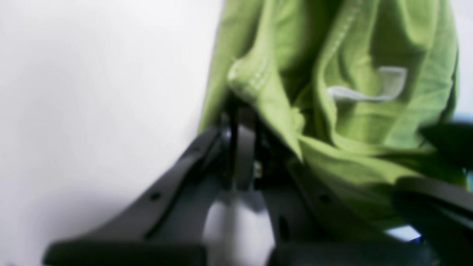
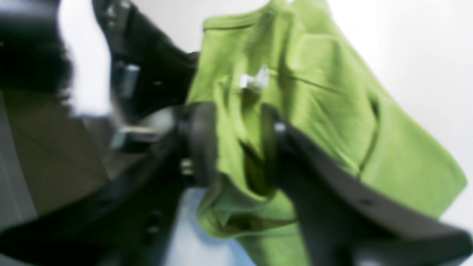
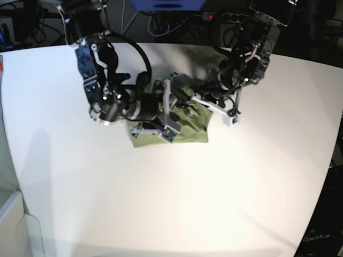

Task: Fold the T-shirt properly
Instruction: 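Open the left gripper and raise it off the shirt, then press the folded bundle down with the right gripper and hold it, then move the left gripper to the bundle's edge and grasp it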

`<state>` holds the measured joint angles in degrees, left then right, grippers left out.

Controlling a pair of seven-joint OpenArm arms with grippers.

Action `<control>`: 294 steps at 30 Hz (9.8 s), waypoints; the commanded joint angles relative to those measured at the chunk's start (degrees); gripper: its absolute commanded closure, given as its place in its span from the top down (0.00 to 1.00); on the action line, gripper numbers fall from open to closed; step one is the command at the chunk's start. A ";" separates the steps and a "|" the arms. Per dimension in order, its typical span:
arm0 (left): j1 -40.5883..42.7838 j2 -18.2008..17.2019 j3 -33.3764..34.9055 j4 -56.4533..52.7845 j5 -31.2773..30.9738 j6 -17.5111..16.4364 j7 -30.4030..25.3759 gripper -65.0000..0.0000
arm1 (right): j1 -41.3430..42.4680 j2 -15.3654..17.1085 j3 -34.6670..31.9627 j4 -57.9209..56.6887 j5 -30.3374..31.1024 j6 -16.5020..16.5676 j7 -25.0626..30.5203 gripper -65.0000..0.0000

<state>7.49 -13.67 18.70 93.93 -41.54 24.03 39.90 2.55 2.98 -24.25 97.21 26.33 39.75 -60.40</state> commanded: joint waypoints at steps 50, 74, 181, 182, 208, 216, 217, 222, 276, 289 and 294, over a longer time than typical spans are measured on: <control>13.31 -14.24 -8.46 7.04 0.26 2.12 0.06 0.03 | 2.68 3.57 -4.80 4.99 1.59 0.25 4.18 0.43; 13.13 -13.01 -8.28 6.69 0.18 2.03 0.06 0.03 | 12.97 4.53 -5.24 -10.40 -1.67 0.25 -0.30 0.45; 13.04 -12.57 -8.28 5.89 -0.18 1.95 0.06 0.03 | 18.60 -1.71 -18.34 -19.80 -1.93 0.25 12.97 0.01; 13.04 -12.57 -8.28 5.89 -0.09 1.95 0.06 0.03 | 19.12 -1.71 -18.43 -20.24 -1.93 0.25 12.97 0.01; 13.04 -12.48 -8.19 5.89 -0.35 1.95 0.06 0.03 | 26.51 -2.85 -18.69 -22.88 -1.93 0.25 12.36 0.01; 13.04 -11.78 -8.19 5.98 0.09 1.95 0.06 0.03 | 30.11 -4.17 -18.69 -24.99 -1.93 0.25 10.78 0.01; 13.04 -11.78 -8.19 5.89 0.09 1.95 0.06 0.03 | 30.82 -4.26 -18.69 -26.04 -1.93 0.25 10.86 0.01; 13.13 -11.78 -8.19 5.89 0.09 1.95 0.06 0.03 | 32.31 -4.52 -18.78 -28.68 -1.84 0.25 12.27 0.01; -6.21 -4.22 -4.50 -3.60 0.26 1.77 1.81 0.03 | 31.78 -3.38 -20.28 -28.95 -1.84 0.25 13.06 0.01; -6.12 -4.22 -1.25 -5.53 0.18 1.77 -1.00 0.03 | 32.31 -3.38 -20.28 -28.95 -1.76 0.25 13.32 0.01; -5.86 -4.22 -1.25 -5.53 0.18 1.77 -1.17 0.03 | 33.10 -3.38 -20.28 -28.95 -1.84 0.25 13.32 0.01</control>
<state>1.76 -17.63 17.52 88.14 -41.43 25.34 38.13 33.34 0.14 -44.93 67.42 23.92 39.88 -48.45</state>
